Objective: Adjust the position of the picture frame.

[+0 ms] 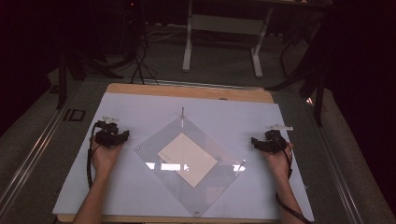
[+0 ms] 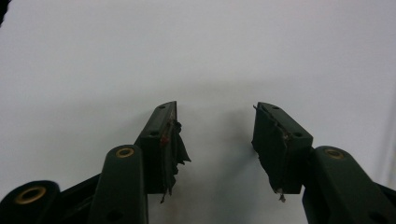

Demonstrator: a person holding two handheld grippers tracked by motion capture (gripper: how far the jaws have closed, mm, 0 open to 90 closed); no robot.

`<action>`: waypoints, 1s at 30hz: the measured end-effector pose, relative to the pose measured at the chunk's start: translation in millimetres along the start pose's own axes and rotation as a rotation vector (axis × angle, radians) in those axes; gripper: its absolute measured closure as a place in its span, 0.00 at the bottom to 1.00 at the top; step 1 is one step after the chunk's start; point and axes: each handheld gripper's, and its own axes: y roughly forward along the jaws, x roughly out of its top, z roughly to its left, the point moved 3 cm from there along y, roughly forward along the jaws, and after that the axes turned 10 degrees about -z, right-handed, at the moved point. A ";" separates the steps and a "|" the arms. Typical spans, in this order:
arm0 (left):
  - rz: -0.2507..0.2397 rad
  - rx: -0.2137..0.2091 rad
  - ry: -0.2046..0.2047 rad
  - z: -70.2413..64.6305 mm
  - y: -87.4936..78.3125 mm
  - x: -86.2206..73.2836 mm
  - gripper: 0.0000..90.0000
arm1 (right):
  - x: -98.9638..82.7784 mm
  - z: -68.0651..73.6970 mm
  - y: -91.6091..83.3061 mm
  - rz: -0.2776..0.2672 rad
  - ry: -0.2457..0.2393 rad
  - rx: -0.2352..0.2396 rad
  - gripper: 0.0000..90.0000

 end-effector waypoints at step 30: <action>-0.060 -0.282 0.172 -42.2 0.0 54.2 0.55 | -13.9 51.2 -66.7 -0.032 -0.149 0.354 0.63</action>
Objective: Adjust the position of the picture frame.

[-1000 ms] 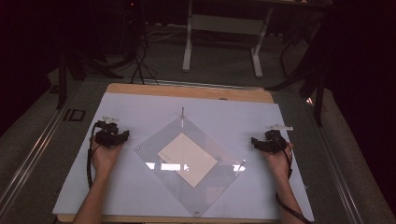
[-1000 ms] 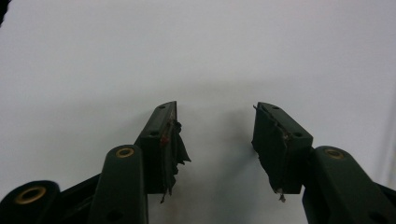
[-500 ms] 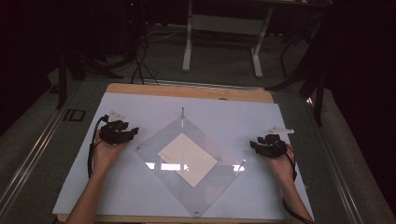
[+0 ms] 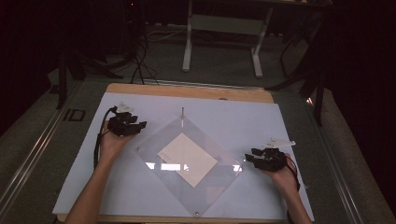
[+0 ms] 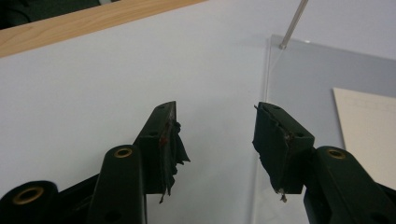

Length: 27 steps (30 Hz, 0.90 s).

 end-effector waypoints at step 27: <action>0.008 -0.103 -0.005 -17.3 47.6 15.8 0.55 | -6.7 39.4 6.3 -0.006 -0.129 0.139 0.85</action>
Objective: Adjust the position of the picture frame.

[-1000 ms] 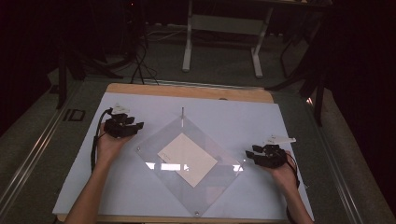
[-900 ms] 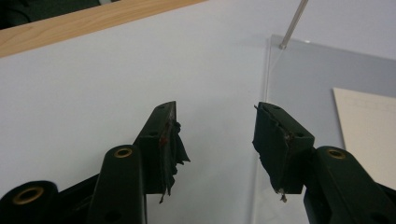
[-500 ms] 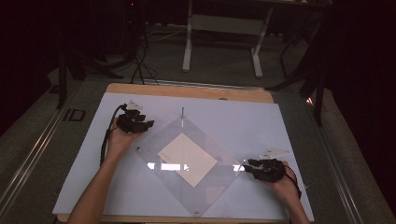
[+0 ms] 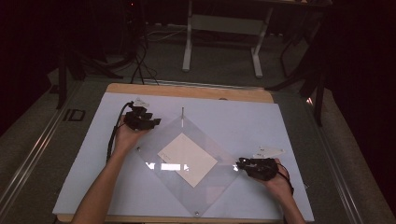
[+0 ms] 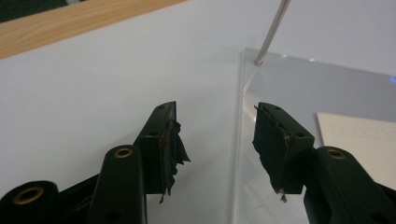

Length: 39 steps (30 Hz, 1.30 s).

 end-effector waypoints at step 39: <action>0.050 -0.107 0.070 -39.4 109.1 28.8 0.92 | -3.5 5.8 2.1 -0.028 0.044 -0.041 0.93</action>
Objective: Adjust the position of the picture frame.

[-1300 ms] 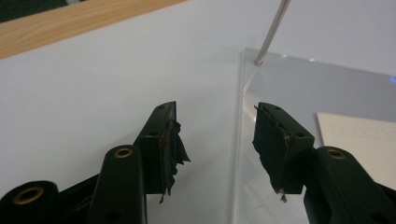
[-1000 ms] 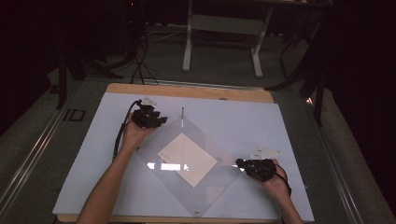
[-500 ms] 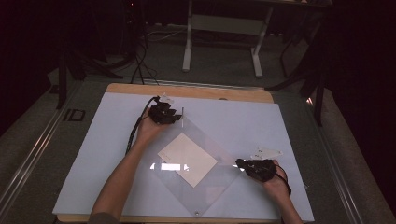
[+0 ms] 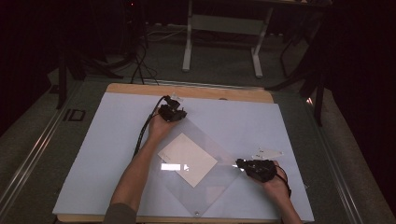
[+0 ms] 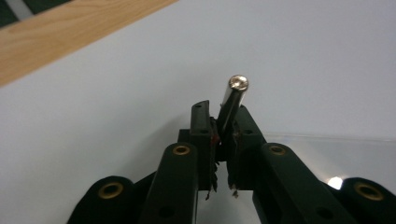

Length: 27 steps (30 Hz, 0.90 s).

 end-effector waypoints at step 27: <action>0.008 0.027 0.099 -0.3 -14.4 -0.7 0.95 | 4.4 -7.8 -1.2 0.006 0.179 -0.005 0.91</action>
